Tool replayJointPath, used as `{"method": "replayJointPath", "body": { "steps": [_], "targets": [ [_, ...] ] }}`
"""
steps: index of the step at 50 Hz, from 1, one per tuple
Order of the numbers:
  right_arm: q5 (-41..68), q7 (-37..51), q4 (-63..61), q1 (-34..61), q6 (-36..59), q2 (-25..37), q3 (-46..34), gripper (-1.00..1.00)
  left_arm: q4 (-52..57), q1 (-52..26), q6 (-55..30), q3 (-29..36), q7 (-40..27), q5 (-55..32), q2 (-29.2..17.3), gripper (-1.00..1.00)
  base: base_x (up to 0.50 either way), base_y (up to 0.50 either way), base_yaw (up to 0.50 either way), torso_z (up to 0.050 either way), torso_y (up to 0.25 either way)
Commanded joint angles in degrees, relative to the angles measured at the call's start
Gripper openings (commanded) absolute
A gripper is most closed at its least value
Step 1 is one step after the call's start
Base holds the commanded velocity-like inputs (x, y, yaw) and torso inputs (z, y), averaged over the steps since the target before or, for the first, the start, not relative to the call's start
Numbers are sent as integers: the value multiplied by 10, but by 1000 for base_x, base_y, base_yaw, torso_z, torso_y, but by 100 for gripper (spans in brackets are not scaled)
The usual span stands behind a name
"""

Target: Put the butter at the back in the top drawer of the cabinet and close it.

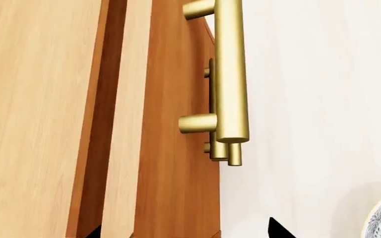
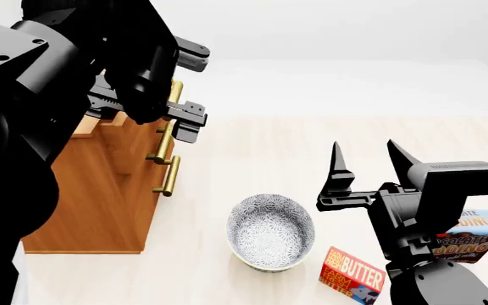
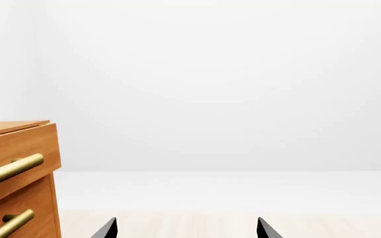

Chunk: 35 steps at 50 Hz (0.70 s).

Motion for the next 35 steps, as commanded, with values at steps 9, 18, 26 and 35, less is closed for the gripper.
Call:
{"method": "replayJointPath", "body": {
  "steps": [9,18,26,35],
  "targets": [
    [2,0,5,-2,-5,2,-1,100,-10,6,-5,49,41,-57,0,100,0,0,0,0,0],
    [3,1,5,-2,-6,3,-1,100,7,-7,-5,37,61,-70,0,100,0,0,0,0,0],
    [6,2,5,-2,-7,5,0,100,32,-13,-5,11,35,-68,0,100,0,0,0,0,0],
    [12,-1,11,-4,-12,8,7,100,64,-16,-3,-13,-21,-82,0,100,0,0,0,0,0]
  ]
}}
